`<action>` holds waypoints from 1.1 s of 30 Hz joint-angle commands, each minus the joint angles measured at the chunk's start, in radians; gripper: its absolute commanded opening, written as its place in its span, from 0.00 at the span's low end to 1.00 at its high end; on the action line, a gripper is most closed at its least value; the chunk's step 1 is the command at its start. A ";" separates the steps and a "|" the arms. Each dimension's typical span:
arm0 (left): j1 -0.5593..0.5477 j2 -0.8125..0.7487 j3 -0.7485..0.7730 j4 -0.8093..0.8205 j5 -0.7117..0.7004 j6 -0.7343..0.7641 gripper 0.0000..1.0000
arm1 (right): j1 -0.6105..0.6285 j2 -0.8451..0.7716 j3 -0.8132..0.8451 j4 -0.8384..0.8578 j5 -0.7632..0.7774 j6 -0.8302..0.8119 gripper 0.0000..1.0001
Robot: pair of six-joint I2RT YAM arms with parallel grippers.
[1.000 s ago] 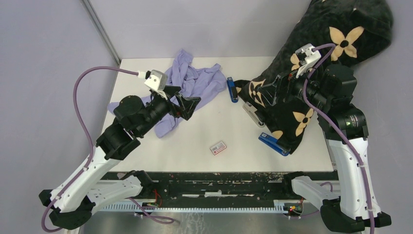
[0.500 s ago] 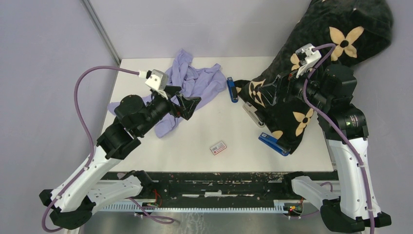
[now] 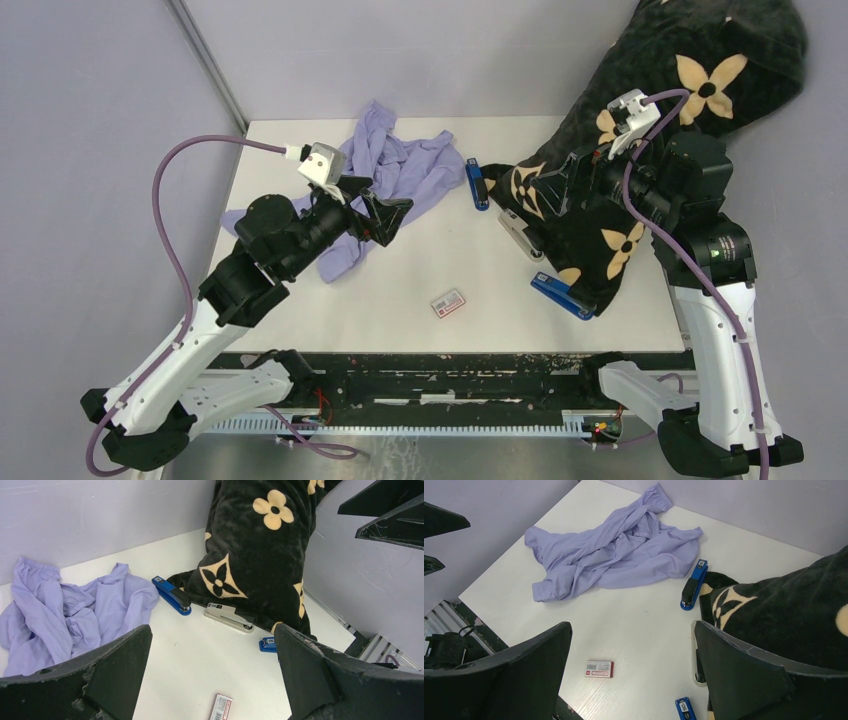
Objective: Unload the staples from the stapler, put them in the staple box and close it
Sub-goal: Reset both arms
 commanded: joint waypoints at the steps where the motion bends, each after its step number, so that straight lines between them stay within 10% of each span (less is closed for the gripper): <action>1: 0.006 -0.005 0.006 0.019 0.014 0.053 0.99 | -0.004 -0.014 0.004 0.055 0.013 -0.002 1.00; 33: 0.007 -0.004 0.006 0.014 0.013 0.053 0.99 | -0.005 -0.010 0.008 0.054 0.017 0.000 1.00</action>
